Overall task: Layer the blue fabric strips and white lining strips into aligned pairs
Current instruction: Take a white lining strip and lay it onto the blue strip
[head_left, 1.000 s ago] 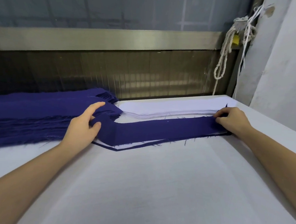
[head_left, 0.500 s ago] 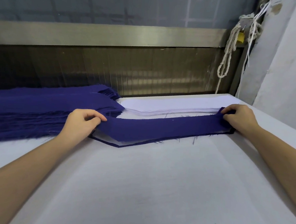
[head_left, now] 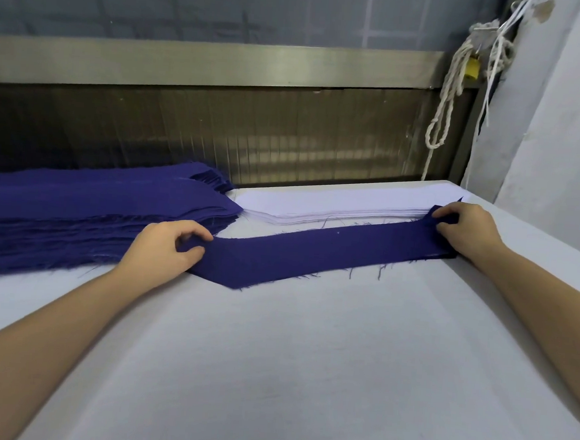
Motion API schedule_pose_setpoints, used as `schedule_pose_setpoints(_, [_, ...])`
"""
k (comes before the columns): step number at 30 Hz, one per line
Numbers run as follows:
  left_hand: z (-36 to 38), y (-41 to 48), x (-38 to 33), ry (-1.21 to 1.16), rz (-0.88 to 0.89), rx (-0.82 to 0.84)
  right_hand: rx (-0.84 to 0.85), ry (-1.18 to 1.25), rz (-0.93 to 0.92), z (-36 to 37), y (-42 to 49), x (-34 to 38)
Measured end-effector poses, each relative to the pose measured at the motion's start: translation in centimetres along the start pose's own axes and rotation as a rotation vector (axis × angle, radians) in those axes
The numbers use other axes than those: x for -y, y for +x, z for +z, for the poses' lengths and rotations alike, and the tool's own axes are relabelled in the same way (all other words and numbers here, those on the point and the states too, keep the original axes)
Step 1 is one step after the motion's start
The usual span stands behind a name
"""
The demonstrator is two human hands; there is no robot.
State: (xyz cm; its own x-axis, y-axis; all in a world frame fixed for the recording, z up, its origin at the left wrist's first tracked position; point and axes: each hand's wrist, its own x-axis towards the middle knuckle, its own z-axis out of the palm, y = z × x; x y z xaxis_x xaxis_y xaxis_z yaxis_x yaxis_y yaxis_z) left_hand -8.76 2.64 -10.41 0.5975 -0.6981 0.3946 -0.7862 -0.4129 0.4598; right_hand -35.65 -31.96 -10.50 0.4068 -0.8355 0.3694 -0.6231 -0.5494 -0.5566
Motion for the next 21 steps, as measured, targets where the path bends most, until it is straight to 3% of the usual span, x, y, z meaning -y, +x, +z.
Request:
schedule_pose_setpoints(8, [-0.03,-0.14,-0.25,0.011,0.089,-0.04,-0.079,0.042,-0.048,-0.3,-0.36,0.31])
schedule_pose_setpoints(21, [0.24,-0.09,-0.06,0.14,0.045,-0.002,0.038,-0.023,0.101,-0.03,0.16,-0.22])
